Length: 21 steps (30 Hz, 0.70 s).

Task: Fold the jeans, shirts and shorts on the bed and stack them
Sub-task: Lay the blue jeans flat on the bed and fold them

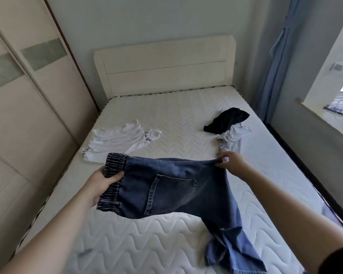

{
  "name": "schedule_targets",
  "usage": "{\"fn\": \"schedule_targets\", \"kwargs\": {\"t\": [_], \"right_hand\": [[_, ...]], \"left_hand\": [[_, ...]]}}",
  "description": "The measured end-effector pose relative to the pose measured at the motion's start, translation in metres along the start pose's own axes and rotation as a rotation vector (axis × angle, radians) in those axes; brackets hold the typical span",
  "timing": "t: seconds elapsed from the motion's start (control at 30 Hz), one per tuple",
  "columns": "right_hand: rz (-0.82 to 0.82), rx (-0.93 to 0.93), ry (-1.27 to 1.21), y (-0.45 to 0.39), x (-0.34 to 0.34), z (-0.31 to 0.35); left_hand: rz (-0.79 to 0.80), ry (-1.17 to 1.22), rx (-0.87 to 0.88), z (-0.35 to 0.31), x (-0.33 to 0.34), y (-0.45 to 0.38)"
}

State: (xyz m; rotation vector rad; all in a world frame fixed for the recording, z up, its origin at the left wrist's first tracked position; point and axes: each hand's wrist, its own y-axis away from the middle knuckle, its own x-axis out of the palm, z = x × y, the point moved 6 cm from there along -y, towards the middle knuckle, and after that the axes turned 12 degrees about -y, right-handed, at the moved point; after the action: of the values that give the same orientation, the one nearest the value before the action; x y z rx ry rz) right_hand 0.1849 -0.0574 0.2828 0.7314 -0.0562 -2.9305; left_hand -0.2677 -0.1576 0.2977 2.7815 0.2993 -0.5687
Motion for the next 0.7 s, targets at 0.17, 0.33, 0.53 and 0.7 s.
{"fn": "schedule_targets", "kwargs": {"t": [0.17,0.33,0.53,0.7], "right_hand": [[0.04,0.055,-0.053,-0.02,0.061,-0.003],[0.077,0.103,-0.055,-0.04,0.123,0.008],[0.118,0.15,0.046,-0.064,0.213,0.014],[0.195,0.204,0.119,-0.087,0.3,0.007]], "left_hand": [[-0.022,0.041,-0.086,0.049,-0.029,-0.007],[-0.02,0.088,-0.158,0.109,-0.06,-0.022],[0.034,0.13,-0.232,0.192,-0.104,-0.056],[0.139,0.174,-0.344,0.274,-0.135,-0.087]]}}
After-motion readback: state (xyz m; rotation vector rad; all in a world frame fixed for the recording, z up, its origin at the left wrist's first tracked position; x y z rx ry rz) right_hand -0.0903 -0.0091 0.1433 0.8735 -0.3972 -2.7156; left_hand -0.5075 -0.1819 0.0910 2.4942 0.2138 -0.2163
